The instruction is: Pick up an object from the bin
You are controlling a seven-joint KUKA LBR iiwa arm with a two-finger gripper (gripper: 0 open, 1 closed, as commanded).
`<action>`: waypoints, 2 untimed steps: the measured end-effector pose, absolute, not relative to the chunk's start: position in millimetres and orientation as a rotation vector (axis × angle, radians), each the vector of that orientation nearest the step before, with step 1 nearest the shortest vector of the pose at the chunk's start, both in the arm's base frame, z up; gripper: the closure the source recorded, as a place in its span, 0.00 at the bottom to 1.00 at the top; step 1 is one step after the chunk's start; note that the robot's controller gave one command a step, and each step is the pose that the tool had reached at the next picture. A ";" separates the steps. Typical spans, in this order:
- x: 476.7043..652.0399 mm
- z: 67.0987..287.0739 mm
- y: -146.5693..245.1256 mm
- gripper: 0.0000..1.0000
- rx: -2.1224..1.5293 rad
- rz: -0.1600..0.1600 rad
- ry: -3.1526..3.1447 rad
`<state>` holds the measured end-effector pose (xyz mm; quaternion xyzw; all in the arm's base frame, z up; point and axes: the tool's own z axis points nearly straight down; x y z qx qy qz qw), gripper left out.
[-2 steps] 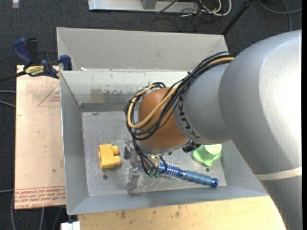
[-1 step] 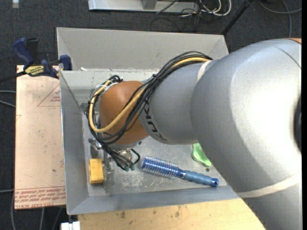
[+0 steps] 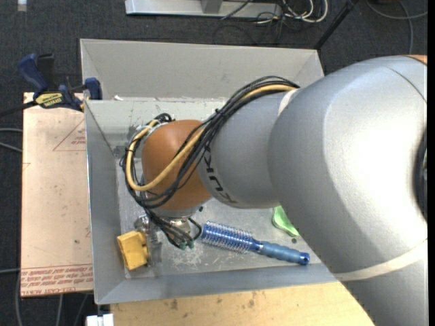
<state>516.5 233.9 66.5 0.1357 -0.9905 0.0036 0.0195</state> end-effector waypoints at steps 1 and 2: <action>525.3 199.8 234.5 1.00 0.363 -0.007 -3.131; 533.2 254.4 214.4 1.00 0.923 -0.001 -3.011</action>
Offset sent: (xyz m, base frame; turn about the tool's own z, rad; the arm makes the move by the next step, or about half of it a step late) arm 0.0068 -0.0012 0.1288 0.0434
